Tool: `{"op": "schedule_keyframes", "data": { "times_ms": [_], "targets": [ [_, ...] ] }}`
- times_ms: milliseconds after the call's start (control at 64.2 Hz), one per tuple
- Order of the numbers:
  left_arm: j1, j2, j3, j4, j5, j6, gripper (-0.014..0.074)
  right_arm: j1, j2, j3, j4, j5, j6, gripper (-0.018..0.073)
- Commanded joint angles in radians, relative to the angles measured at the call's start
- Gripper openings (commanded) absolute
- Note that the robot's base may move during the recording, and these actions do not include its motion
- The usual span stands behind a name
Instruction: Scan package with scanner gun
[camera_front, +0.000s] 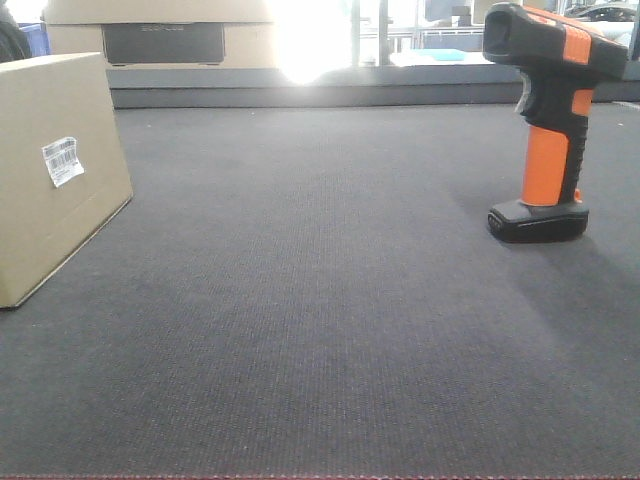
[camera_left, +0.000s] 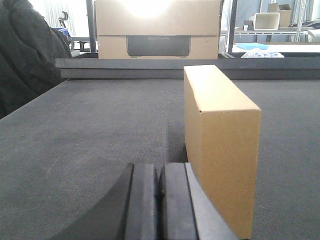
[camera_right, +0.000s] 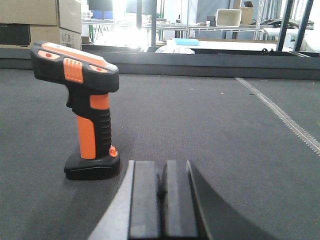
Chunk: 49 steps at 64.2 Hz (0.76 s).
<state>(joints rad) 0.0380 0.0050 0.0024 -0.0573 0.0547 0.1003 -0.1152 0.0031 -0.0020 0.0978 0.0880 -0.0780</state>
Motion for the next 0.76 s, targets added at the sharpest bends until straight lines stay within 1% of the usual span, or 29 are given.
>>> {"op": "schedule_keyframes", "data": {
  "times_ms": [0,748],
  "targets": [
    [-0.001,-0.005,-0.002,-0.008,-0.020,-0.007,-0.0111,-0.006,-0.003,0.002,-0.009,-0.028,0.001,-0.0153],
    [-0.001,-0.005,-0.002,-0.008,-0.020,-0.007,-0.0111,-0.006,-0.003,0.002,-0.009,-0.028,0.001,-0.0153]
  ]
}}
